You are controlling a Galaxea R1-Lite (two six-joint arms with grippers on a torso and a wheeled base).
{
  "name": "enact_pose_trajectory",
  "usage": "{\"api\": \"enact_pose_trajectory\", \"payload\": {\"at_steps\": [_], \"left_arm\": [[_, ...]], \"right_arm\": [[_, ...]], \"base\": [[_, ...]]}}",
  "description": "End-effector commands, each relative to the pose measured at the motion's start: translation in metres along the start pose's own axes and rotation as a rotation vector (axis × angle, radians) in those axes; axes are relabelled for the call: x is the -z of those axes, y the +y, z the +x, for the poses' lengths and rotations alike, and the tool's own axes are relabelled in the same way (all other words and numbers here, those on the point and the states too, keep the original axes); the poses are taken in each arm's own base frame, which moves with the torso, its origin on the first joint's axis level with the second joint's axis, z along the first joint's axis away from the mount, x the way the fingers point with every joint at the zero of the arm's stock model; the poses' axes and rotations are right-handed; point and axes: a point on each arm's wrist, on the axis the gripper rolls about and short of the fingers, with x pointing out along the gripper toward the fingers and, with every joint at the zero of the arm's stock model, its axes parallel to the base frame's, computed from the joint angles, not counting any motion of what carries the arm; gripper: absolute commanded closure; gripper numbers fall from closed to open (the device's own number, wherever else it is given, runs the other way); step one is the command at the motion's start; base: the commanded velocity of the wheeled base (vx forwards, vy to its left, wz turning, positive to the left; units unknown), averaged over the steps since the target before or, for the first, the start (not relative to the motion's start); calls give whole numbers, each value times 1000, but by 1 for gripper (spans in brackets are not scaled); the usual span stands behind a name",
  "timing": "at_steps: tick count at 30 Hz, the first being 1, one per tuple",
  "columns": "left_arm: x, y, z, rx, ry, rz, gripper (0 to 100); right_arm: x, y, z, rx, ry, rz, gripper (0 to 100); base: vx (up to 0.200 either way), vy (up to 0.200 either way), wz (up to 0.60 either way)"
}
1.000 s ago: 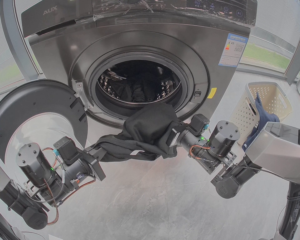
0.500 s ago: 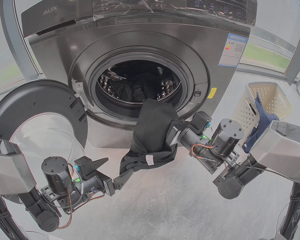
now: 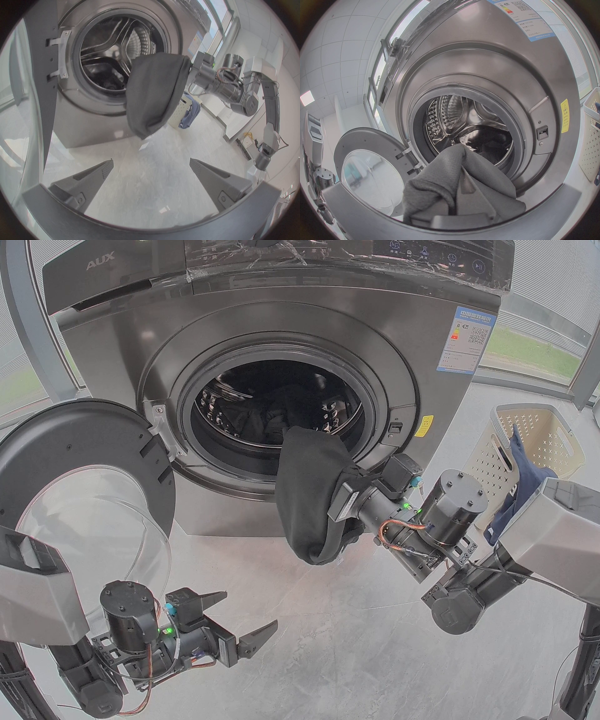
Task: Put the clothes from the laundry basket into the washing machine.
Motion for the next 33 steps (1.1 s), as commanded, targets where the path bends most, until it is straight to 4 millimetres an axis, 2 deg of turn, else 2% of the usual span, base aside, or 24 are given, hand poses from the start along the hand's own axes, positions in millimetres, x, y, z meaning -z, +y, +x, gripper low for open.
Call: {"api": "enact_pose_trajectory", "payload": {"at_steps": [1,8,18,23,24,26,28,33], "left_arm": [[-21,-3,22,20,-110,6,0],[-45,-15,57,75,-237,9,0],[-53,-26,85,142,-291,18,0],[-46,-25,95,144,-273,20,0],[-42,-23,103,136,-268,22,0],[-41,-22,106,131,-270,21,0],[-43,-17,119,113,-294,17,0],[-47,-5,129,64,-323,11,0]], "right_arm": [[4,6,-1,-13,12,7,100],[13,16,-3,-29,37,13,100],[15,24,-4,-35,42,18,100],[15,26,-4,-40,41,20,100],[15,26,-4,-41,43,20,100],[15,27,-4,-44,43,21,100],[16,32,-6,-55,47,25,100],[15,35,-9,-63,55,27,100]], "base": [[0,0,0],[0,0,0],[0,0,0],[0,0,0],[0,0,0],[0,0,0],[0,0,0],[0,0,0]]}}
